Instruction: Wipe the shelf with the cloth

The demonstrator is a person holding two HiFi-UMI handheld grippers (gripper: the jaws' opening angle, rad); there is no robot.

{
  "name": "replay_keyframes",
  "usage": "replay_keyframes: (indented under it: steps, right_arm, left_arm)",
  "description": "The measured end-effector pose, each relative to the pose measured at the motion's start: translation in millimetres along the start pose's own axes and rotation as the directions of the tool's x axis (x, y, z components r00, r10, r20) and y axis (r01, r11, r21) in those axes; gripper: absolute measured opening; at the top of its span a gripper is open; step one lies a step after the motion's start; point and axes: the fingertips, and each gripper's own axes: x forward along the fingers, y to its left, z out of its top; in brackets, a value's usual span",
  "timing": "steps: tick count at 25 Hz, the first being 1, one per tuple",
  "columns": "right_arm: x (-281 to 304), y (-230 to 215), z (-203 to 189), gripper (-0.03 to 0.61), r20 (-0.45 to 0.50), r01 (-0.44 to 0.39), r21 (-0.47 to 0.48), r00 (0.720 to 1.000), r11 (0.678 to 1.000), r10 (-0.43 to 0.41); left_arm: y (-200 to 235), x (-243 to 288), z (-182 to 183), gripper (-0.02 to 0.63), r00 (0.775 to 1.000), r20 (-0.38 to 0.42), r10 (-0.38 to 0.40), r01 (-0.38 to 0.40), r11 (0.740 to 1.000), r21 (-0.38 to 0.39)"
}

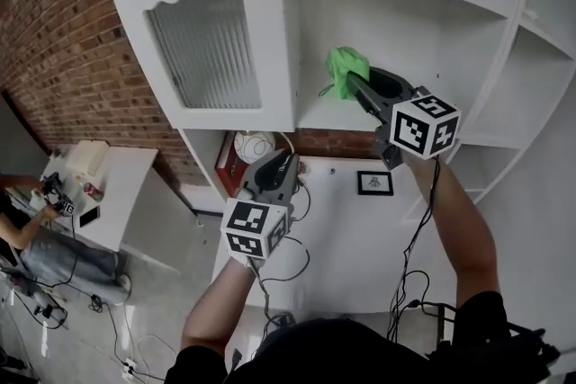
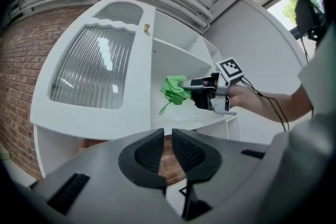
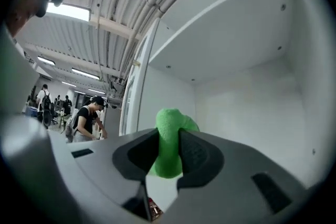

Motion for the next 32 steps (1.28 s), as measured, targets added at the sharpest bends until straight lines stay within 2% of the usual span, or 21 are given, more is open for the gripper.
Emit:
replay_keyframes:
  steps: [4,8,11,15,19,21,24,28,32]
  right_arm:
    - [47,-17,-1,0.097,-0.123,-0.055,0.058,0.99,0.997,0.062]
    - [80,-43,-13,0.097,-0.242,0.001,0.076,0.97,0.997,0.018]
    - [114,-53,-34,0.097,-0.334,0.005,0.099,0.942,0.995,0.028]
    - [143,-53,-57,0.094,-0.439,-0.008,0.158,0.895,0.987,0.078]
    - [156,-59,-84,0.092,-0.553,0.041,0.292,0.823,0.956,0.133]
    - [159,-64,-93,0.092,-0.59,0.063,0.312,0.795,0.948,0.141]
    - [160,-70,-99,0.091,-0.63,0.08,0.282,0.767,0.956,0.122]
    - [152,-84,-108,0.091,-0.692,0.109,0.178,0.721,0.978,0.045]
    - [135,-94,-112,0.091,-0.712,0.132,0.129,0.702,0.983,-0.001]
  left_arm:
    - [28,-9,-17,0.046,0.999,-0.031,0.036,-0.037,0.999,-0.029]
    - [44,-20,-21,0.046,0.997,-0.043,0.062,-0.064,0.998,-0.029]
    - [63,-26,-20,0.046,0.994,-0.043,0.1,-0.101,0.995,-0.021]
    - [83,-45,-18,0.046,0.987,-0.042,0.154,-0.155,0.988,-0.017]
    - [98,-60,-22,0.046,0.979,-0.05,0.2,-0.201,0.979,-0.02]
    - [104,-66,-26,0.046,0.975,-0.057,0.216,-0.217,0.976,-0.023]
    - [107,-69,-31,0.046,0.972,-0.068,0.226,-0.228,0.973,-0.026]
    - [102,-65,-36,0.046,0.974,-0.075,0.214,-0.217,0.976,-0.033]
    - [91,-57,-44,0.046,0.979,-0.088,0.182,-0.186,0.982,-0.04]
